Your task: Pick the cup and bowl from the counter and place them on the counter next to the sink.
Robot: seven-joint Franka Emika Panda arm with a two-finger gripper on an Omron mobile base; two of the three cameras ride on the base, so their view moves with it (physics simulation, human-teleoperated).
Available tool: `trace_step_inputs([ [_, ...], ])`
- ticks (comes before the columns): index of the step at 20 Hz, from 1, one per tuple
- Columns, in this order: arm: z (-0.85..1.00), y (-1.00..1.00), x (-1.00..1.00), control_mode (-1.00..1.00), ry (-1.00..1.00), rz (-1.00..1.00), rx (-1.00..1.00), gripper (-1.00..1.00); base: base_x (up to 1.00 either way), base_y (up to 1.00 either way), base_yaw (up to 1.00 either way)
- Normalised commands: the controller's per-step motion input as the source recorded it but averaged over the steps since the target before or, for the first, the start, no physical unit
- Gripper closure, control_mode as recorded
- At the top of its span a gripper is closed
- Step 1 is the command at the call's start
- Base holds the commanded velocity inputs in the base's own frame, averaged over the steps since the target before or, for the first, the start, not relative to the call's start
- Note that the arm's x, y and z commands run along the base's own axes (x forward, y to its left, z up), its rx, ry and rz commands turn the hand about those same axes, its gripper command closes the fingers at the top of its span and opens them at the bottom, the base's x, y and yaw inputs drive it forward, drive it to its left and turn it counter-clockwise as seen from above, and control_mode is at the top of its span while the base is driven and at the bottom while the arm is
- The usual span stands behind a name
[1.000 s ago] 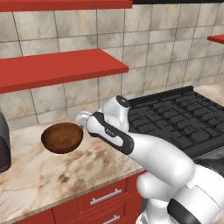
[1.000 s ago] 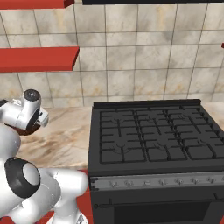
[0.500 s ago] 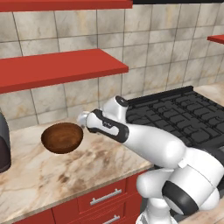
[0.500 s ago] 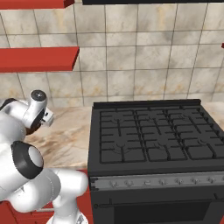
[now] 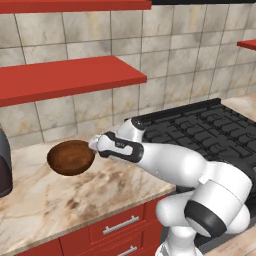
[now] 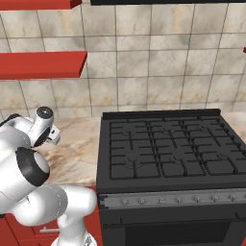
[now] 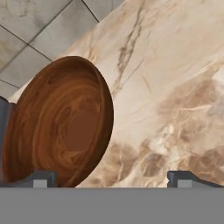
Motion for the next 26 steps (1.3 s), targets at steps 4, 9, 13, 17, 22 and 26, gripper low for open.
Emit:
trace_step_inputs([
  [4, -0.15, 0.11, 0.04, -1.00, 0.00, 0.00, 0.00, -1.00, 0.00, 0.00, 0.00],
  [9, -0.17, 0.17, 0.14, -1.00, 0.00, 0.00, 0.00, -1.00, 0.00, 0.00, 0.00],
  [13, -0.09, 0.20, 0.13, -1.00, 0.02, 0.00, 0.00, -1.00, 0.00, 0.00, 0.00],
  [17, -0.24, 0.22, 0.15, -1.00, 0.04, 0.00, 0.00, -1.00, 0.00, 0.00, 0.00],
  [22, -0.25, 0.21, 0.17, -1.00, 0.07, 0.00, 0.00, -1.00, 0.00, 0.00, 0.00],
  [26, -0.16, 0.14, 0.20, -1.00, 0.07, 0.00, 0.00, -1.00, 0.00, 0.00, 0.00],
])
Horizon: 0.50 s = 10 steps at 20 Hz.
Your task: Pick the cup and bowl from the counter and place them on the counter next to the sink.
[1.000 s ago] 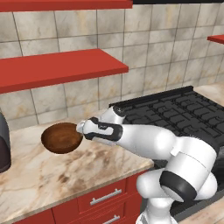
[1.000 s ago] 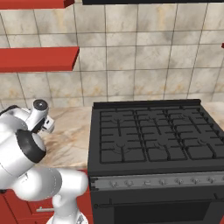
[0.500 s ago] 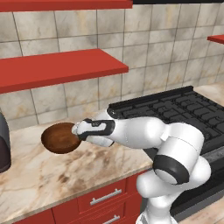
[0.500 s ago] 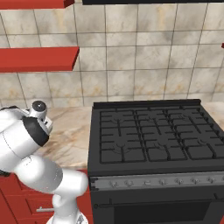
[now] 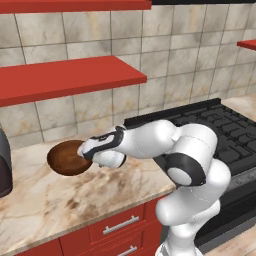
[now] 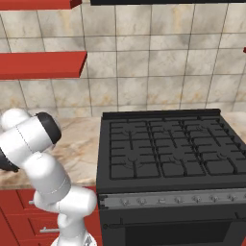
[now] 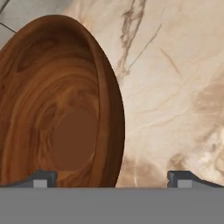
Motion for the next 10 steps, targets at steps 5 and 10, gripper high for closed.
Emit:
trace_step_inputs([
  [5, -0.16, 0.16, 0.28, -1.00, 0.07, 0.00, 0.00, -1.00, 0.00, 0.00, 0.00],
  [10, -0.02, 0.06, 0.07, -1.00, 0.01, 0.00, 0.00, -1.00, 0.00, 0.00, 0.00],
])
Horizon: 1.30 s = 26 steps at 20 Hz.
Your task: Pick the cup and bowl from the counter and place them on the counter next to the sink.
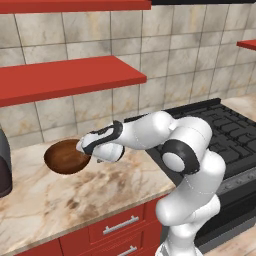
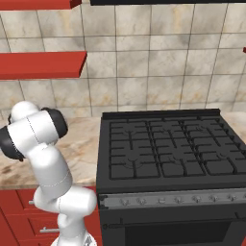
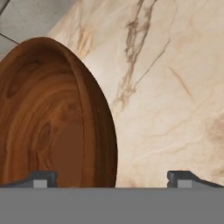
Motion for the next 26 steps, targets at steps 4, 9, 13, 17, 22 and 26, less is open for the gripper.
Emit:
trace_step_inputs([
  [4, 0.00, 0.00, 0.00, -1.00, 0.00, 0.00, 0.00, -1.00, 0.00, 0.00, 0.00],
  [9, 0.00, 0.00, 0.00, -1.00, 0.00, 0.00, 0.00, 1.00, 0.00, 0.00, 0.00],
  [13, 0.00, 0.00, 0.00, -1.00, 0.00, 0.00, 0.00, 1.00, 0.00, 0.00, 0.00],
  [17, 0.00, 0.00, 0.00, -1.00, 0.00, 0.00, 0.00, 1.00, 0.00, 0.00, 0.00],
  [22, 0.06, 0.00, 0.00, -1.00, 0.00, 0.01, 0.00, 1.00, 0.00, 0.00, 0.00],
  [26, 0.51, -0.25, -0.32, -1.00, -0.02, 0.00, 0.00, 1.00, 0.00, 0.00, 0.00],
])
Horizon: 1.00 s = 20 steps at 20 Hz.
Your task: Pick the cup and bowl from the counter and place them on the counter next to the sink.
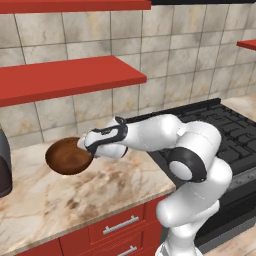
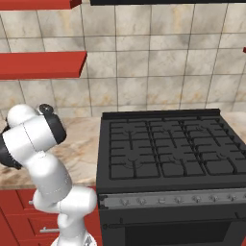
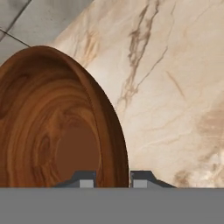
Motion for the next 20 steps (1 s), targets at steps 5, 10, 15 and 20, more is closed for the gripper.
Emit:
trace_step_inputs([
  [5, 0.67, -0.52, -0.30, -1.00, -0.03, 0.00, 0.00, 1.00, 0.00, 0.00, 0.00],
  [10, 0.44, -0.80, -0.21, -1.00, 0.00, 0.00, 0.00, 1.00, 0.00, 0.00, 0.00],
  [15, 0.45, -0.93, -0.35, -1.00, 0.00, 0.00, 0.00, 1.00, 0.00, 0.00, 0.00],
  [20, 0.56, -0.94, -0.21, -1.00, 0.00, 0.02, 0.00, 1.00, 0.00, 0.00, 0.00],
])
